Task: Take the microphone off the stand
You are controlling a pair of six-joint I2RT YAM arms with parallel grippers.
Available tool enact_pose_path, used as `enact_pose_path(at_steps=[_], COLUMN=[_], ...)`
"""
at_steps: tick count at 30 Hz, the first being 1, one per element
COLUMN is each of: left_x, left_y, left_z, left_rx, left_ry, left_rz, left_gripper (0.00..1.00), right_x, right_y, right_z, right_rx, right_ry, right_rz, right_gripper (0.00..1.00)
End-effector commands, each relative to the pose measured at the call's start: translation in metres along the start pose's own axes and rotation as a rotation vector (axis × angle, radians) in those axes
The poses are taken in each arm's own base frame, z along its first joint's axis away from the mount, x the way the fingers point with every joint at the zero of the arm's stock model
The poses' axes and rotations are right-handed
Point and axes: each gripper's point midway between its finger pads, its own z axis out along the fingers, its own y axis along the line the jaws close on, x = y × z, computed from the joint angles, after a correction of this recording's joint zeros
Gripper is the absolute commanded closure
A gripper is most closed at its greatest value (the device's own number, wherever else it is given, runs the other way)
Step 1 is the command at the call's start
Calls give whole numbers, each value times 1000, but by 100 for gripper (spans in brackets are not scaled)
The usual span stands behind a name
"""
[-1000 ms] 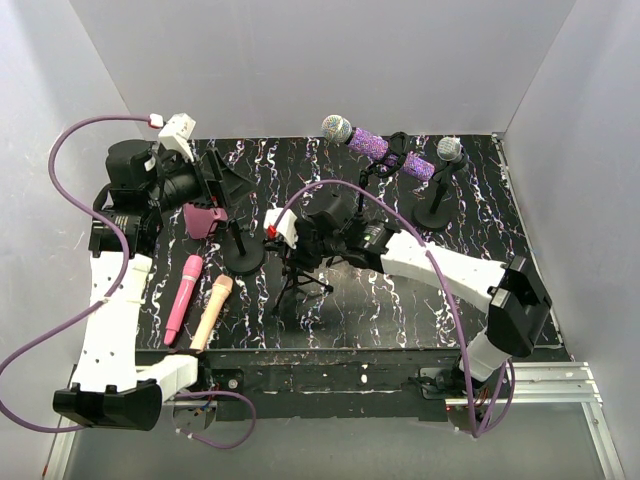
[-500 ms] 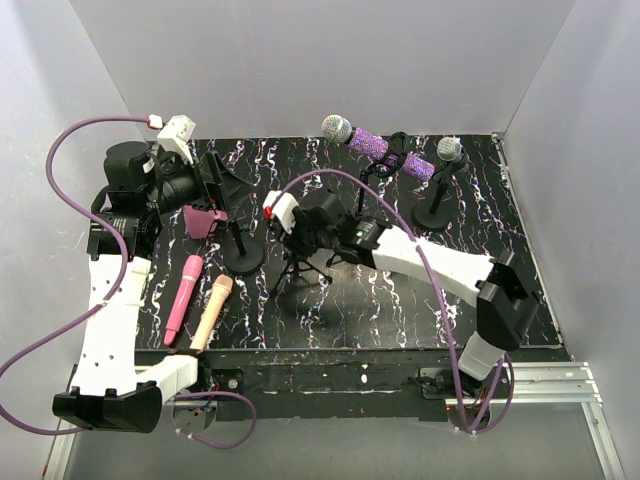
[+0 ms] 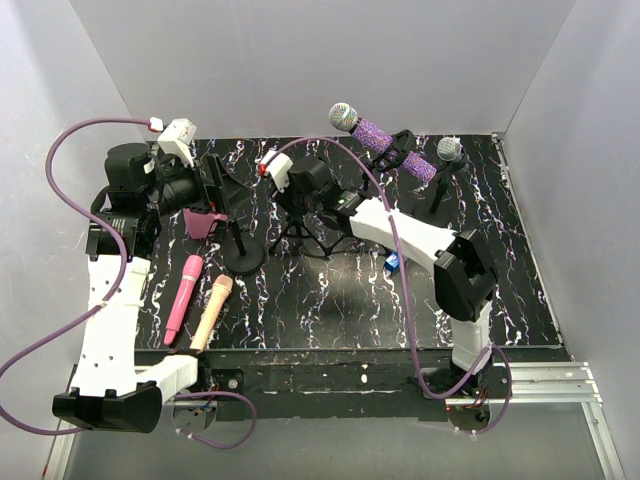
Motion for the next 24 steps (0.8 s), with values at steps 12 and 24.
enact_pose_path(at_steps=[12, 24], left_x=[-7, -7], left_y=[-1, 1], left_z=[-22, -25], left_rx=[-57, -71], left_ry=[-28, -29], left_rz=[43, 44], left_gripper=[11, 10], right_x=[-44, -58], right_y=[-45, -56], right_z=[45, 41], right_rx=[133, 27], right_ry=[-123, -174], right_rz=[-56, 31], right_gripper=[99, 99])
